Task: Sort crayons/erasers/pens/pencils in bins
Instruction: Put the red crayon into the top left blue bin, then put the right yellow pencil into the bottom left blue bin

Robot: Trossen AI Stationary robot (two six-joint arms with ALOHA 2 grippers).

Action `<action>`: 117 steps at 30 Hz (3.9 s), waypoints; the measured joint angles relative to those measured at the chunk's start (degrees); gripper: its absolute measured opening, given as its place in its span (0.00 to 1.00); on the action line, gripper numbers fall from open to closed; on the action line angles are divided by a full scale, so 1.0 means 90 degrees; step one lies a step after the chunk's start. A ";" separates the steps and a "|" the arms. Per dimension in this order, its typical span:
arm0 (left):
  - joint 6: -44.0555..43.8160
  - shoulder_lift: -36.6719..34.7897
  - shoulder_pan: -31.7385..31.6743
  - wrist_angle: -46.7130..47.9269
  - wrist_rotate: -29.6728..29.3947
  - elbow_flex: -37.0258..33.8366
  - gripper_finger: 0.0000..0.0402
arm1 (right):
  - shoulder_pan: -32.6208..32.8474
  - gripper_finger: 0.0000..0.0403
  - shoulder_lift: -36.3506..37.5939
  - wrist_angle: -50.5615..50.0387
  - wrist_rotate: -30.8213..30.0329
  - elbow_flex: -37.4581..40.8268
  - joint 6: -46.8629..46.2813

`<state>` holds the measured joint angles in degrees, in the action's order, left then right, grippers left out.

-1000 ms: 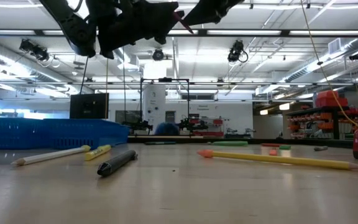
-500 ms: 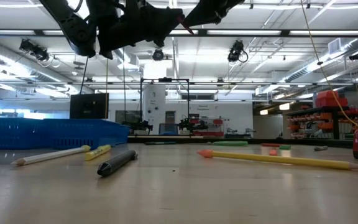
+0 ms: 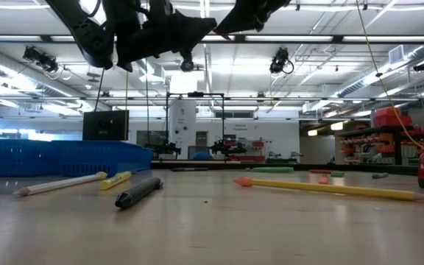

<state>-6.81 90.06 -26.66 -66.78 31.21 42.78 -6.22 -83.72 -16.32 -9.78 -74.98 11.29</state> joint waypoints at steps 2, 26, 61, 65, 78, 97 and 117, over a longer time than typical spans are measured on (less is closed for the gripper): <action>-0.0177 -0.0005 -0.0167 -0.0018 -0.0005 -0.0002 0.14 | -0.0045 0.14 0.0005 -0.0057 0.0007 -0.0001 -0.0054; -0.0472 -0.1112 -0.2944 0.3694 0.2804 -0.0007 0.08 | -0.0078 0.42 0.0000 -0.0342 0.0053 0.2342 -0.1907; 0.1063 -0.1240 -0.4025 0.9730 -0.4642 -0.0012 0.15 | -0.0497 0.42 0.0002 0.3065 0.0082 0.3334 -0.1678; 0.0996 -0.1200 -0.3851 0.9827 -0.4652 -0.0012 0.15 | -0.0495 0.42 0.0002 0.3427 0.0413 0.3334 -0.1313; 0.0825 -0.1942 -0.3590 1.0753 -0.4902 0.0359 0.16 | -0.0562 0.42 0.0005 0.2702 -0.1175 0.3332 -0.0769; 0.1714 -0.4538 -0.0496 0.9620 -0.4889 0.0569 0.16 | -0.1773 0.42 -0.0306 0.2345 -0.0822 0.3306 -0.2018; 0.1834 -0.5980 0.1081 0.9596 -0.4895 0.0564 0.12 | -0.1925 0.42 -0.3831 0.0495 0.0765 -0.1130 0.1726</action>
<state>9.69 36.24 -16.93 19.58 -12.84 47.86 -23.54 -118.21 -11.86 -2.89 -85.15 26.83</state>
